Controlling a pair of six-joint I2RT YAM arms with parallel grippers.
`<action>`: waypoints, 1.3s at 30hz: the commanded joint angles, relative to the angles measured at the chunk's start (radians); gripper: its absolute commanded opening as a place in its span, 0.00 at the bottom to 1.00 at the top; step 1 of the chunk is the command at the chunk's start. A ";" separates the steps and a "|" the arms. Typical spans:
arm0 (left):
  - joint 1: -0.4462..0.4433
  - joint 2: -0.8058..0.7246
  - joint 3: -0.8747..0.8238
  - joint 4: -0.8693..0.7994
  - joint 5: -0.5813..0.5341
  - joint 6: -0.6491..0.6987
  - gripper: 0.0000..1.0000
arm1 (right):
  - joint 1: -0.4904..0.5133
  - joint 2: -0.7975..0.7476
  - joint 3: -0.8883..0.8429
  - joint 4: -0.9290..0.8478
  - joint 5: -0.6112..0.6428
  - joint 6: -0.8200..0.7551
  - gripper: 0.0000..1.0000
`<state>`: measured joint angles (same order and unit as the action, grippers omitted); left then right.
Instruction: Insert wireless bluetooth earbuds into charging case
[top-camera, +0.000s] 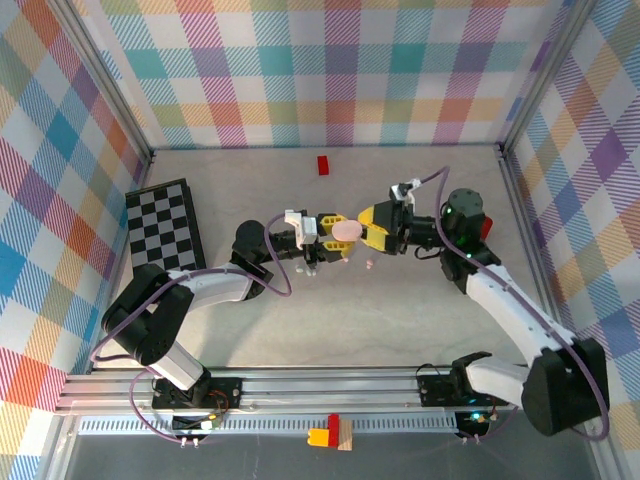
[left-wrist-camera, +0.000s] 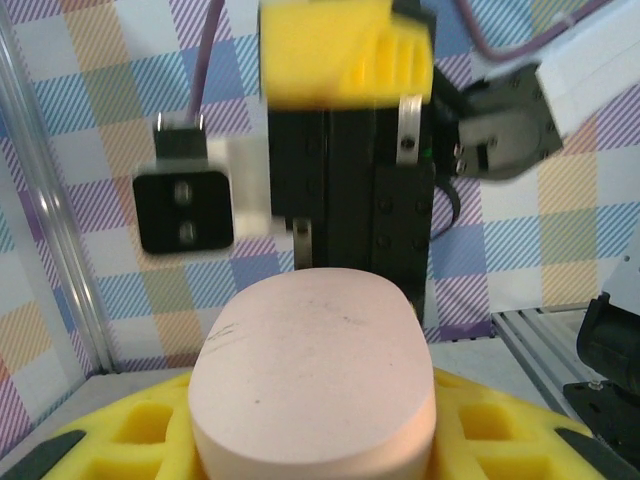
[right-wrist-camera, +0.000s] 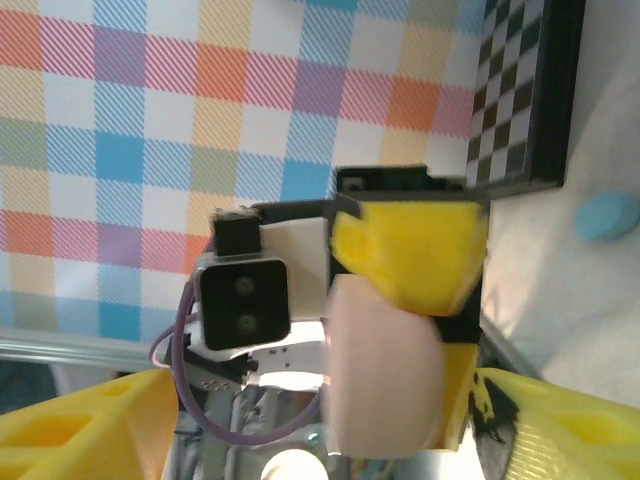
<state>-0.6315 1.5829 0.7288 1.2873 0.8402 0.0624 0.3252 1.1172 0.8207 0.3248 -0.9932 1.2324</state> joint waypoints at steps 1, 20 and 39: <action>0.015 -0.025 -0.009 0.015 0.039 -0.036 0.36 | 0.002 -0.070 0.124 -0.516 0.164 -0.506 0.83; 0.026 -0.126 -0.031 -0.312 0.117 -0.014 0.35 | 0.293 0.005 0.350 -0.926 0.752 -1.553 0.95; 0.026 -0.121 -0.045 -0.307 0.159 0.010 0.35 | 0.285 0.032 0.373 -0.789 0.888 -1.400 0.91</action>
<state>-0.6029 1.4834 0.6910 0.9413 0.9264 0.0425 0.6212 1.1336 1.1690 -0.5114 -0.1516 -0.1864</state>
